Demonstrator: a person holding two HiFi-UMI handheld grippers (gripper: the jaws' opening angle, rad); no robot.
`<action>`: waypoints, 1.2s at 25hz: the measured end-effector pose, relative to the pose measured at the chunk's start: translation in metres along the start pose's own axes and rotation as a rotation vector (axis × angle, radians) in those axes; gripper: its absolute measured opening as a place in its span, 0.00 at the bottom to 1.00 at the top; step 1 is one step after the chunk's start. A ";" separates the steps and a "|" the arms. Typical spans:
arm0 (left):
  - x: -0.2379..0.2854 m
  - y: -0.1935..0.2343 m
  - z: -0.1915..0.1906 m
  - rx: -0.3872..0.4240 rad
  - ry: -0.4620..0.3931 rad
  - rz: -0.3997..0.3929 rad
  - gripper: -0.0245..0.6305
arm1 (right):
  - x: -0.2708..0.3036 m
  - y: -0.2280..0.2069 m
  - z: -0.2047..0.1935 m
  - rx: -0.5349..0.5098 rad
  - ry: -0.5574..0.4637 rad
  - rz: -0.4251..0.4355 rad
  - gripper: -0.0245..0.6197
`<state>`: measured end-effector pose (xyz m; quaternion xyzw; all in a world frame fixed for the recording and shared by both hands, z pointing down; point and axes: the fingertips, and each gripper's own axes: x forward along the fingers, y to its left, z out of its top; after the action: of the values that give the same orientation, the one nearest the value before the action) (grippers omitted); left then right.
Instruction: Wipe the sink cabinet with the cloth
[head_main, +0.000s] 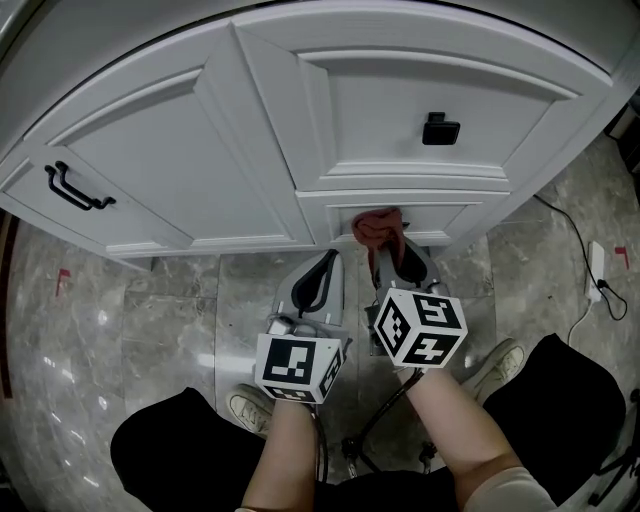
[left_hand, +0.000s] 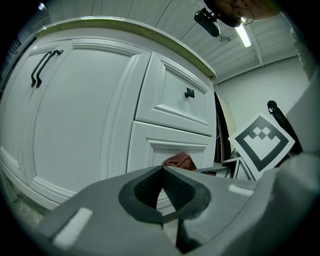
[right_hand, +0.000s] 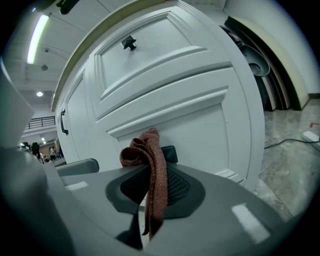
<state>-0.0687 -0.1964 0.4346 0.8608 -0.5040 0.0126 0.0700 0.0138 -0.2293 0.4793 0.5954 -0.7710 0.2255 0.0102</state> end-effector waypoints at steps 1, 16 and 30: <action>0.002 -0.002 0.000 0.000 -0.001 -0.004 0.04 | -0.003 0.000 0.003 -0.015 -0.010 -0.001 0.17; 0.020 -0.026 -0.005 0.008 0.012 -0.043 0.04 | -0.015 -0.053 0.018 0.003 -0.065 -0.109 0.16; 0.046 -0.052 -0.005 0.002 0.010 -0.080 0.04 | -0.012 -0.078 0.026 0.004 -0.061 -0.117 0.17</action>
<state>-0.0007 -0.2109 0.4387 0.8802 -0.4688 0.0145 0.0720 0.0952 -0.2425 0.4791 0.6463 -0.7343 0.2078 -0.0015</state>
